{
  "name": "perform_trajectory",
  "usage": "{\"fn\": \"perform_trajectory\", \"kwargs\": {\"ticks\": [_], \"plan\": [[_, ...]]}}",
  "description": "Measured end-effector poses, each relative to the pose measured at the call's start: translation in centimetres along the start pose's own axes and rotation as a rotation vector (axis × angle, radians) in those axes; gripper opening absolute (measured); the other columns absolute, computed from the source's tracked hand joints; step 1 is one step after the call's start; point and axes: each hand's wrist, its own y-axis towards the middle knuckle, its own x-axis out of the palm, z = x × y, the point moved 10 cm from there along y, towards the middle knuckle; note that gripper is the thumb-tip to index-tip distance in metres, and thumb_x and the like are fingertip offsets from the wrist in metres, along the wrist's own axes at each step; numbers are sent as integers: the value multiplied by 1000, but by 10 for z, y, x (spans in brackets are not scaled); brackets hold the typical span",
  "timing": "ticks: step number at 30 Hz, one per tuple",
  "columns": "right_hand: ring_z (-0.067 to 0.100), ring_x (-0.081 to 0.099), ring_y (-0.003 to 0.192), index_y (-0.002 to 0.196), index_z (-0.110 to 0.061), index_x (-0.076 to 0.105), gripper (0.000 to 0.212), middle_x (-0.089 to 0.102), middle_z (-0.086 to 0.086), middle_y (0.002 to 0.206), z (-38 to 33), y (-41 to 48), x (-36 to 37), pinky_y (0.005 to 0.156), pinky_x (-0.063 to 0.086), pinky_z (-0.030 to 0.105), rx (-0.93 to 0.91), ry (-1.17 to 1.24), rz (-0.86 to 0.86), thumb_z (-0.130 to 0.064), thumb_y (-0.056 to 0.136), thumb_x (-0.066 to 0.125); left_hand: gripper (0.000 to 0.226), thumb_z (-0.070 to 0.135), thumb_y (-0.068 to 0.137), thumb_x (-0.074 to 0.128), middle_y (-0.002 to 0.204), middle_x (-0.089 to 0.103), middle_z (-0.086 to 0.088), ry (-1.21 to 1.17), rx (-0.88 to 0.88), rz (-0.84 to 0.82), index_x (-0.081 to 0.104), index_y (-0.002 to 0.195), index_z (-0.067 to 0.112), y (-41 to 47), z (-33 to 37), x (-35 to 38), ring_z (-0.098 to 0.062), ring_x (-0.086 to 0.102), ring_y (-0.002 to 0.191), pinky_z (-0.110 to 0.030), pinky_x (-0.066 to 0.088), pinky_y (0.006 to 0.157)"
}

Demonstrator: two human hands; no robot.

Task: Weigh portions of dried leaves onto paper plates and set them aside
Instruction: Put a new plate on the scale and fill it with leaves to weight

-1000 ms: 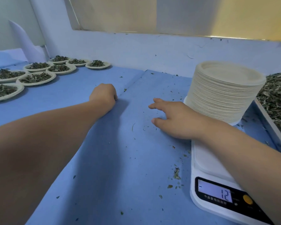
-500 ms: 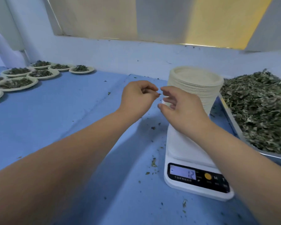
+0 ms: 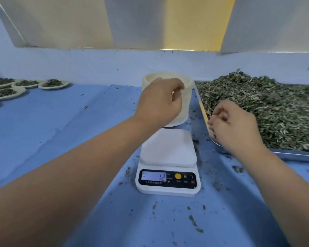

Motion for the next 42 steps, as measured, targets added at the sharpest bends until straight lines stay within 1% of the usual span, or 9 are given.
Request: {"fn": "perform_trajectory", "kwargs": {"ticks": [5,10,14,17,22,28,32,37,42], "plan": [[23,66,66,98,-36,57,22,71,-4,76,39,4,-21,65,58,43,98,-104,32,-18,90,46,36,19,97,50,132,63,-6,388,-21,-197,66,128,11,41,-10,22,-30,51,124,-42,47,98],[16,62,55,92,-30,75,30,70,-10,73,49,1,-19,57,57,38,92,-125,61,-20,94,46,30,17,98,45,78,64,-9,426,-27,-286,70,84,7,44,-12,30,-29,62,82,-35,44,62],[15,59,53,103,-29,77,31,70,-6,72,46,1,-10,55,53,33,57,-197,-2,-19,95,50,32,14,98,45,64,52,-4,454,-55,-327,61,71,9,48,-15,28,-26,52,72,-32,34,55],[16,56,48,117,-31,74,34,66,-7,67,46,-1,-2,47,44,27,51,-254,-87,-19,97,48,36,16,101,45,65,51,-3,484,-84,-379,54,66,13,52,-17,31,-26,51,71,-31,33,56],[22,60,51,134,-35,56,40,67,-3,67,46,-2,-4,51,55,41,55,-216,-82,-22,98,44,29,20,104,46,87,65,-9,552,-80,-435,69,90,9,56,-14,33,-30,63,84,-33,43,66],[17,56,57,101,-31,60,17,60,-8,64,48,-1,1,49,41,28,45,-300,-105,-25,96,45,25,16,100,50,100,72,-11,569,-113,-448,73,101,9,61,-11,25,-30,66,89,-38,55,75],[15,55,54,97,-33,60,16,59,-9,61,49,-2,0,48,35,25,28,-284,-82,-25,94,46,25,5,92,48,99,71,-11,598,-99,-465,71,100,8,69,-7,25,-28,62,84,-36,50,69],[17,55,56,97,-31,60,14,58,-7,62,47,1,3,50,36,25,2,-290,-92,-27,94,47,24,16,98,52,106,69,-10,697,-3,-602,70,112,10,61,-3,39,-30,65,94,-40,54,77],[20,56,58,100,-32,60,15,60,-6,65,49,1,6,50,37,26,12,-301,-116,-29,94,46,25,11,93,49,72,60,-6,662,15,-634,63,72,9,66,0,40,-31,57,73,-33,44,60]]}}
